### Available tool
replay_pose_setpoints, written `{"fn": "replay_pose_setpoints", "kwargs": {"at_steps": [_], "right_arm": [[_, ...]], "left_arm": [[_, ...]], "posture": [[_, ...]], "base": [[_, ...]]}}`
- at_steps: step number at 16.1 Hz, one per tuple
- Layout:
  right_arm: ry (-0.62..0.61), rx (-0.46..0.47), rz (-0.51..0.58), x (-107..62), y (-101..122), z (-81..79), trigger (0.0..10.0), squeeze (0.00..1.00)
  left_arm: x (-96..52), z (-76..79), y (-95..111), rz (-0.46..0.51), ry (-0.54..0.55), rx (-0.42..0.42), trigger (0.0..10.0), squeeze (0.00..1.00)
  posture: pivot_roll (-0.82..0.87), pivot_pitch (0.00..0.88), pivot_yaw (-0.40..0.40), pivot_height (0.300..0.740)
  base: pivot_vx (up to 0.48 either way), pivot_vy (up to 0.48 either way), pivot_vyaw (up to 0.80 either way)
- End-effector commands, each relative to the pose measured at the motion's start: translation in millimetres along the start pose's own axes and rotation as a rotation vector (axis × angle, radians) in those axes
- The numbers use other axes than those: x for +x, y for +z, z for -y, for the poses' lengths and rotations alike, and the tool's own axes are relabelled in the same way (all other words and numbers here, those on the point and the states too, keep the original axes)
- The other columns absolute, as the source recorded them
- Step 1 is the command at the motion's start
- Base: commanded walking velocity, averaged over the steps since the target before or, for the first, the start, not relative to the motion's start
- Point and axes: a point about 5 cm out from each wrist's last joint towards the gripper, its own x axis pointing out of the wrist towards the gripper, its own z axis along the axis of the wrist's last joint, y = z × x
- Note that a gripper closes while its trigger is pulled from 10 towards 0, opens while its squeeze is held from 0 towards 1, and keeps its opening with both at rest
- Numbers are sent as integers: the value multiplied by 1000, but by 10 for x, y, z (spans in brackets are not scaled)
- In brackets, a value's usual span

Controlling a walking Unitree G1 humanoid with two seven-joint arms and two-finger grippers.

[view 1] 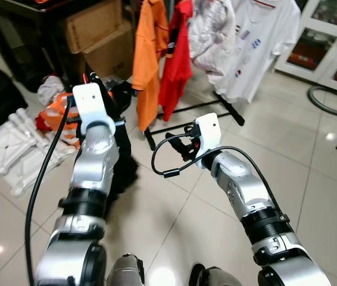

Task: Hang hanger

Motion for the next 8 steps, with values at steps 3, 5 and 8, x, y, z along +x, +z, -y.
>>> {"fn": "replay_pose_setpoints", "kwargs": {"at_steps": [3,5,8], "right_arm": [[111,-59,-3,-51,-28,-117,10000,0],[312,-71,-64,-129,-68,-286,10000,0],[285,-76,-97,-114,-127,-205,10000,0]], "left_arm": [[7,-63,29,30,41,15,10000,0],[43,-20,90,17,49,-67,10000,0],[128,10,222,-48,62,-283,10000,0]], "posture": [[33,103,20,740],[27,104,23,740],[28,98,23,740]], "base": [[0,0,0],[0,0,0],[0,0,0]]}}
